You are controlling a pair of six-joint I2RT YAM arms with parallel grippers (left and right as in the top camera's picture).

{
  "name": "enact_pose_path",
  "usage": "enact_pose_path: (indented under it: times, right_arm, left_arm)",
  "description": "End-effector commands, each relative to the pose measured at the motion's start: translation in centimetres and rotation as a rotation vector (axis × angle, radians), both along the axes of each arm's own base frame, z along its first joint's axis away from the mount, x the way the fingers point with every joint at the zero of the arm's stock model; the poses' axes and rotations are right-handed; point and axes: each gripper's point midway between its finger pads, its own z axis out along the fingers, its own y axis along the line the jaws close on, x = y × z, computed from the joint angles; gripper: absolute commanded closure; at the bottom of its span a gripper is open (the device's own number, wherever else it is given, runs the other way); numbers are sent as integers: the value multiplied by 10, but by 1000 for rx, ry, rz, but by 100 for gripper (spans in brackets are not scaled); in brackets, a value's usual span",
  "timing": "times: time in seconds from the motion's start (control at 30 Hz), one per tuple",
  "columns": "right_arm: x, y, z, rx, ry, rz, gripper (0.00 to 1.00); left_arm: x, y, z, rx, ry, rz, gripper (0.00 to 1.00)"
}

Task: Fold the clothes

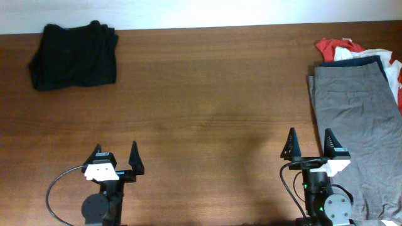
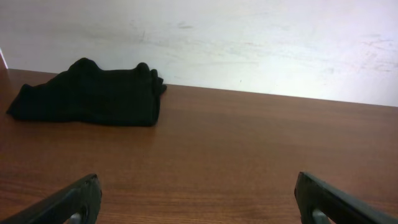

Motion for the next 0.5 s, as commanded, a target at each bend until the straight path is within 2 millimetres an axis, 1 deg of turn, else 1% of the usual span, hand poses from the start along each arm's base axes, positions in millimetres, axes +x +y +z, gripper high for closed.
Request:
enact_pose_path:
  times: [0.0, 0.07, 0.1, 0.13, 0.2, 0.47]
  right_arm:
    - [0, -2, -6, -9, 15, -12, 1]
    - [2, -4, -20, -13, 71, -13, 1]
    - [3, -4, -29, -17, 111, -5, 1]
    - [4, 0, -47, -19, 184, 19, 1]
    - [3, 4, -63, -21, 249, 47, 1]
    - [3, 4, -63, -39, 246, 43, 1]
  left_arm:
    - [0, -1, -2, 14, 2, -9, 1]
    - [0, -1, -2, 14, 2, -9, 1]
    - [0, -1, -2, 14, 2, -9, 1]
    - [0, -1, -2, 14, 2, -8, 1]
    - [0, -1, -2, 14, 2, -9, 1]
    - [0, -1, -2, 14, 2, -8, 1]
